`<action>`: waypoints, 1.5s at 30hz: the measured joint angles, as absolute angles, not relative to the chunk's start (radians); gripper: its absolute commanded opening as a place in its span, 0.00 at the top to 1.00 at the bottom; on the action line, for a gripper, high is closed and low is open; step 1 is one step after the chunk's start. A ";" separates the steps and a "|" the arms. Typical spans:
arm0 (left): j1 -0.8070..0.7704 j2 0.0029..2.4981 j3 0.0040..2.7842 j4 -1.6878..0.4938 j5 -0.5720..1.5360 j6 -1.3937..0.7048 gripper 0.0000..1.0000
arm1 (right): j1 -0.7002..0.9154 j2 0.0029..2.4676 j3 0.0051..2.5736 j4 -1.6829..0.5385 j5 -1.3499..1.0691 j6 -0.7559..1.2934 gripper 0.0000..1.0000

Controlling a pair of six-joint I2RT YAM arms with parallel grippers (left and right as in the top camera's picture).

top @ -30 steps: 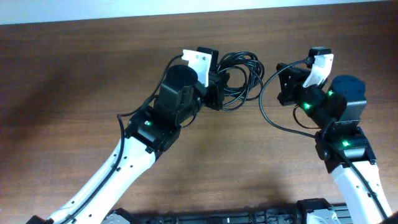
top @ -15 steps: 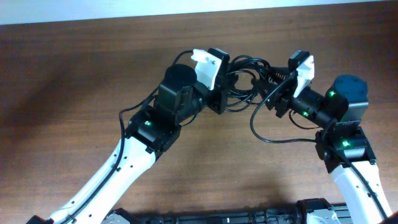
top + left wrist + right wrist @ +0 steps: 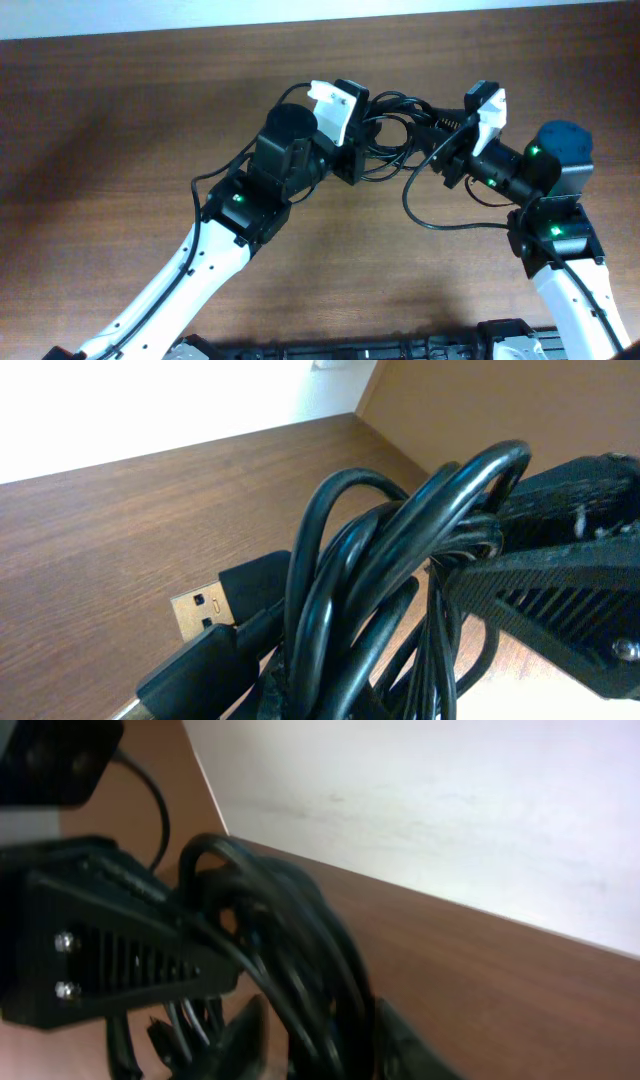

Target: Untangle cables

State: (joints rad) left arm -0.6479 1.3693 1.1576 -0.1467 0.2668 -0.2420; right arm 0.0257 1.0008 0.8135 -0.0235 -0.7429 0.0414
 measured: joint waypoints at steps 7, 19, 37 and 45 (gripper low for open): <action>-0.648 1.369 1.158 -0.159 0.250 -0.242 1.00 | 0.026 1.001 0.813 -0.025 -0.738 0.042 0.96; -0.631 1.369 1.160 -0.271 0.221 -0.611 1.00 | 0.063 1.012 0.813 -0.058 -0.634 0.268 0.96; -0.561 1.369 1.159 -0.286 0.212 -0.787 1.00 | 0.027 1.011 0.813 -0.149 -0.287 0.774 0.96; -0.561 1.369 1.159 -0.266 0.208 -0.488 1.00 | 0.027 1.011 0.813 -0.146 -0.388 0.423 0.32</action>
